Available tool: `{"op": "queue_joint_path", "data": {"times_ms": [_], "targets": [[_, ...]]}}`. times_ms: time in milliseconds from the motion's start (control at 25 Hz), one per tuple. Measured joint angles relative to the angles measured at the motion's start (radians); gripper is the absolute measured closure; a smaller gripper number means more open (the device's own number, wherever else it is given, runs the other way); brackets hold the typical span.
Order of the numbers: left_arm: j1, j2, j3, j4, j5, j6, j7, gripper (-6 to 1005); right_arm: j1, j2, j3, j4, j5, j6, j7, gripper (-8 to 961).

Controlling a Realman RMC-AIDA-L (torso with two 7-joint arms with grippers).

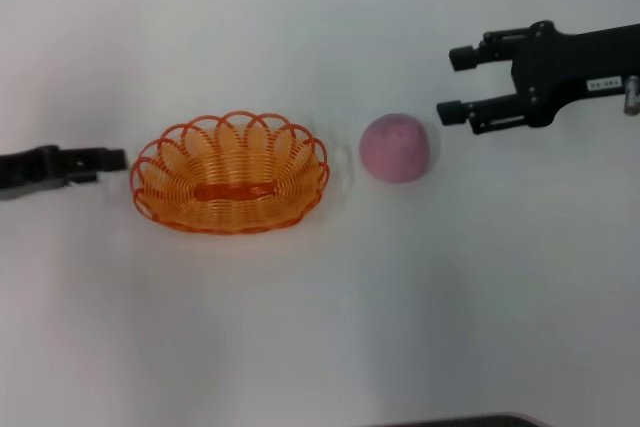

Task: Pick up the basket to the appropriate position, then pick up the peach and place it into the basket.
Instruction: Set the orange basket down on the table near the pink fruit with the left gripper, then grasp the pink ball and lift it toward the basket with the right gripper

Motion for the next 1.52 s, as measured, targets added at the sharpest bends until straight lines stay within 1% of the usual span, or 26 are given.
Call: {"op": "queue_joint_path", "data": {"times_ms": [120, 160, 240, 320, 480, 600, 680, 720, 760, 800, 840, 880, 1000, 1120, 1320, 1520], "targets": [[0.022, -0.001, -0.057, 0.043, -0.028, -0.003, 0.139, 343, 0.010, 0.002, 0.045, -0.013, 0.007, 0.006, 0.031, 158], [0.038, -0.004, -0.081, 0.061, -0.066, 0.014, 0.235, 338, 0.013, 0.004, 0.064, -0.023, 0.012, 0.012, 0.047, 158], [0.060, -0.005, -0.092, 0.070, -0.130, 0.063, 0.359, 328, 0.017, 0.006, 0.087, -0.046, 0.034, 0.017, 0.086, 158], [0.084, -0.007, -0.093, 0.069, -0.203, 0.148, 0.507, 319, 0.022, 0.003, 0.091, -0.081, 0.055, 0.016, 0.172, 158], [0.112, -0.015, -0.092, 0.050, -0.256, 0.227, 0.670, 300, 0.048, -0.009, 0.067, -0.165, 0.049, -0.014, 0.362, 158], [0.117, -0.017, -0.086, 0.029, -0.256, 0.257, 0.723, 285, 0.069, -0.010, 0.030, -0.256, -0.008, -0.075, 0.435, 157], [0.121, -0.017, -0.085, 0.015, -0.253, 0.274, 0.767, 276, 0.092, -0.008, 0.000, -0.310, -0.089, -0.129, 0.442, 157], [0.121, -0.017, -0.085, 0.015, -0.253, 0.274, 0.767, 271, 0.106, -0.007, -0.007, -0.321, -0.127, -0.154, 0.436, 158], [0.127, -0.018, -0.085, 0.007, -0.254, 0.278, 0.802, 266, 0.122, -0.006, -0.012, -0.329, -0.173, -0.179, 0.431, 159], [0.127, -0.018, -0.085, 0.007, -0.254, 0.278, 0.802, 238, 0.141, -0.004, -0.014, -0.333, -0.220, -0.201, 0.429, 160], [0.136, -0.021, -0.083, -0.015, -0.254, 0.274, 0.852, 210, 0.156, -0.001, -0.015, -0.334, -0.263, -0.207, 0.430, 161], [0.137, -0.021, -0.082, -0.021, -0.250, 0.273, 0.861, 182, 0.171, 0.004, -0.019, -0.335, -0.313, -0.216, 0.432, 161], [0.137, -0.020, -0.078, -0.032, -0.230, 0.265, 0.875, 99, 0.197, 0.016, -0.045, -0.333, -0.405, -0.214, 0.440, 164], [0.137, -0.018, -0.074, -0.028, -0.187, 0.263, 0.877, 100, 0.205, 0.025, -0.094, -0.327, -0.439, -0.192, 0.453, 167], [0.122, -0.015, -0.072, -0.021, -0.096, 0.246, 0.857, 103, 0.203, 0.030, -0.168, -0.302, -0.457, -0.126, 0.466, 171], [0.120, -0.014, -0.072, -0.021, -0.071, 0.228, 0.849, 104, 0.207, 0.037, -0.211, -0.258, -0.478, -0.059, 0.468, 176]]}}
